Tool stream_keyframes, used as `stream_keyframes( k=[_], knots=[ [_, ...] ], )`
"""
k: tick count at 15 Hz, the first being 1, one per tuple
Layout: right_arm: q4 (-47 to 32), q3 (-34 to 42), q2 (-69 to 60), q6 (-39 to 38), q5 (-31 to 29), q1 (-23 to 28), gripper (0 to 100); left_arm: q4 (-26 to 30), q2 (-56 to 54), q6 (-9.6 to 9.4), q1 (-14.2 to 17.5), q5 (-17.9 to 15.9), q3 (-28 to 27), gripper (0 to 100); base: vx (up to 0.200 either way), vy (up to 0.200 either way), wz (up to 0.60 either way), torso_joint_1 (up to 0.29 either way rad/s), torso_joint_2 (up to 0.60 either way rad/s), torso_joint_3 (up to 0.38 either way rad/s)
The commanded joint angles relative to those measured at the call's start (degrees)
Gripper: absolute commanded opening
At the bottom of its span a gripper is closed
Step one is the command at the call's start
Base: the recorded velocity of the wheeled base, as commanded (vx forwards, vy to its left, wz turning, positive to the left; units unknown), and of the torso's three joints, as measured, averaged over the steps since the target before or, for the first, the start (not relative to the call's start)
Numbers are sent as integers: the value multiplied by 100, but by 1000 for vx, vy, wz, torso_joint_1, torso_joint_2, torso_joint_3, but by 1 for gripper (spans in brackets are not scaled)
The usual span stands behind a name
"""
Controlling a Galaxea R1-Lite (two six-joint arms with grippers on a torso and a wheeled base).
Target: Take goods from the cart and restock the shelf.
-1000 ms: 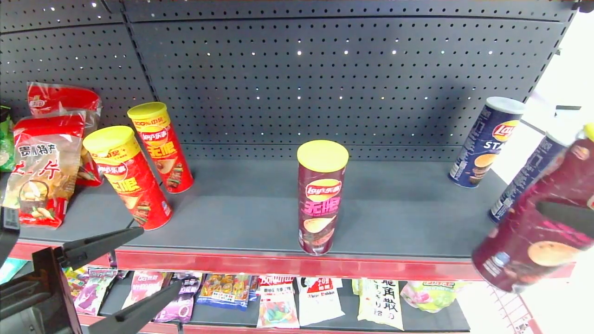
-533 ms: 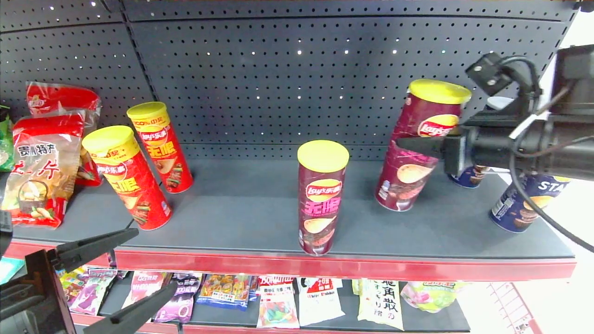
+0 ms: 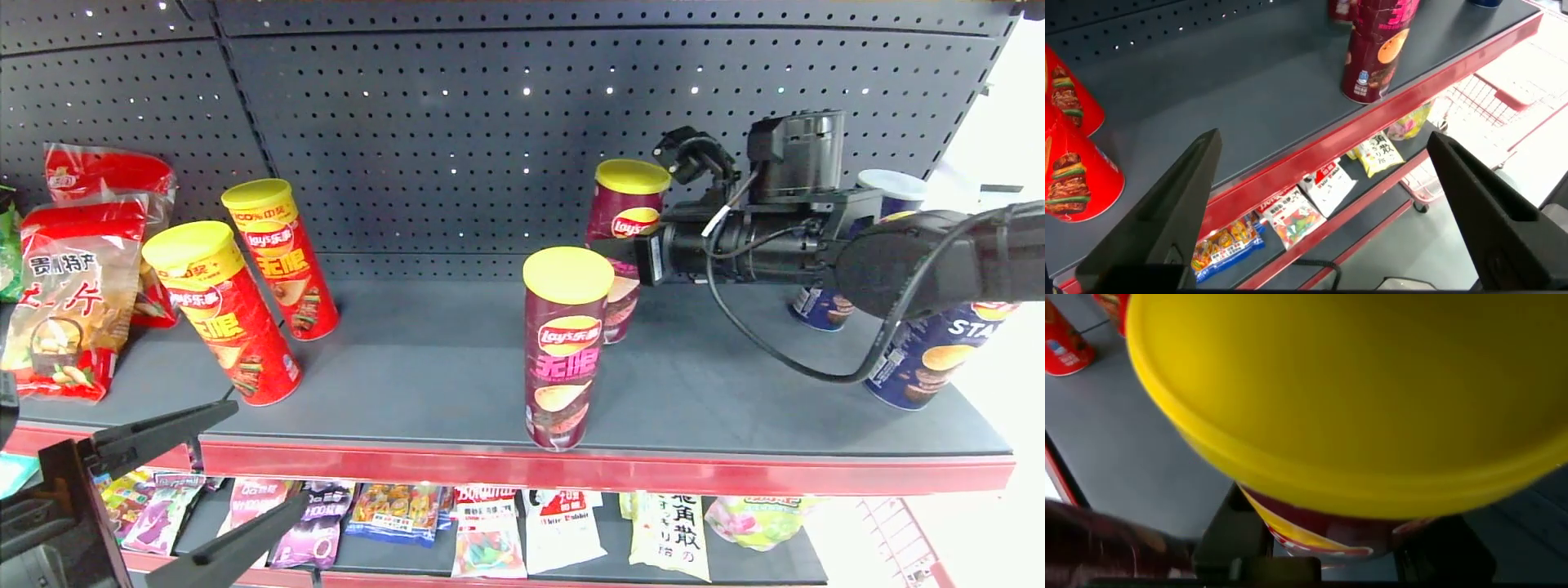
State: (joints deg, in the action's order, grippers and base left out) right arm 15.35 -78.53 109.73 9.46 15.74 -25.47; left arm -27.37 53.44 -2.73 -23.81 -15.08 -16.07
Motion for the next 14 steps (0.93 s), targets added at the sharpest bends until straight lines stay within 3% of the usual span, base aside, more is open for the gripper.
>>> stream_keyframes(
  k=[1, 9, 14],
  knots=[
    [3, -250, 383, 3, -1, -134, 0, 21, -27, 1, -1, 5, 7, 100, 0, 0, 0, 0, 0, 0],
    [21, -391, 646, -6, -27, -143, 0, 30, -62, 1, -1, 40, 25, 100, 0, 0, 0, 0, 0, 0],
    [522, -505, 884, -14, -150, -116, 0, 30, -62, 1, -1, 40, 33, 100, 0, 0, 0, 0, 0, 0]
  ],
)
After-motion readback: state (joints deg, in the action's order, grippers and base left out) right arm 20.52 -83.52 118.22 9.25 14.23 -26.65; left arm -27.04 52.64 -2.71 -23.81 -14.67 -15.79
